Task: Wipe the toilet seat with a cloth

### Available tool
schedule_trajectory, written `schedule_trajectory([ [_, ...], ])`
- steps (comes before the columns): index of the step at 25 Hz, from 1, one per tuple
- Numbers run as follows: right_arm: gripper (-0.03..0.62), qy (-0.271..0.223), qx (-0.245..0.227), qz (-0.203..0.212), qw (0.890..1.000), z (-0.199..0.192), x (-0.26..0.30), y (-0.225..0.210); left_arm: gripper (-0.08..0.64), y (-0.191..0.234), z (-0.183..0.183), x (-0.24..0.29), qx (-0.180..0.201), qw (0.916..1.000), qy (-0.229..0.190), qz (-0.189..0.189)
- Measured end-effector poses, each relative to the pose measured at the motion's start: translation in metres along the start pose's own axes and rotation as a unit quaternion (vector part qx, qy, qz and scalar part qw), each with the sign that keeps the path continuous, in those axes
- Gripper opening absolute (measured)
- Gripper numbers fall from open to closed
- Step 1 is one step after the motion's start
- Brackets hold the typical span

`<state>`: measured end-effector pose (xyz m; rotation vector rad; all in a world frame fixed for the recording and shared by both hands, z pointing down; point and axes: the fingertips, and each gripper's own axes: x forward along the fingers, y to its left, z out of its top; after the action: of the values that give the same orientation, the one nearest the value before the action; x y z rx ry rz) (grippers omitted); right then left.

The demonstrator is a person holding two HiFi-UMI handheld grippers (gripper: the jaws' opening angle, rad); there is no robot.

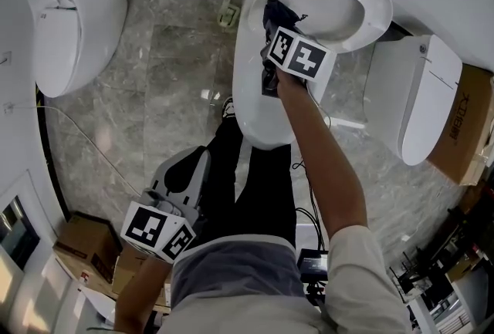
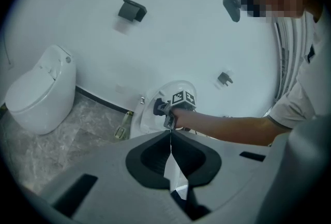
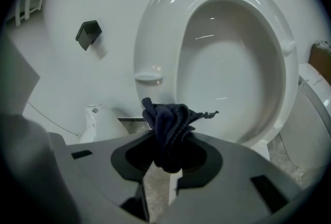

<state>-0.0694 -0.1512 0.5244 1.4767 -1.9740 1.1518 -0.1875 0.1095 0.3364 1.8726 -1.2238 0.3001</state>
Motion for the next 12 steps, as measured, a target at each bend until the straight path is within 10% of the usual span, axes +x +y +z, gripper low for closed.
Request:
schedule_trajectory([
  [12,0.102,0.029,-0.021,-0.004,0.999,-0.029,0.022,-0.01,0.008,0.008,-0.002,0.006,-0.021,0.9998,0.0,0.006],
])
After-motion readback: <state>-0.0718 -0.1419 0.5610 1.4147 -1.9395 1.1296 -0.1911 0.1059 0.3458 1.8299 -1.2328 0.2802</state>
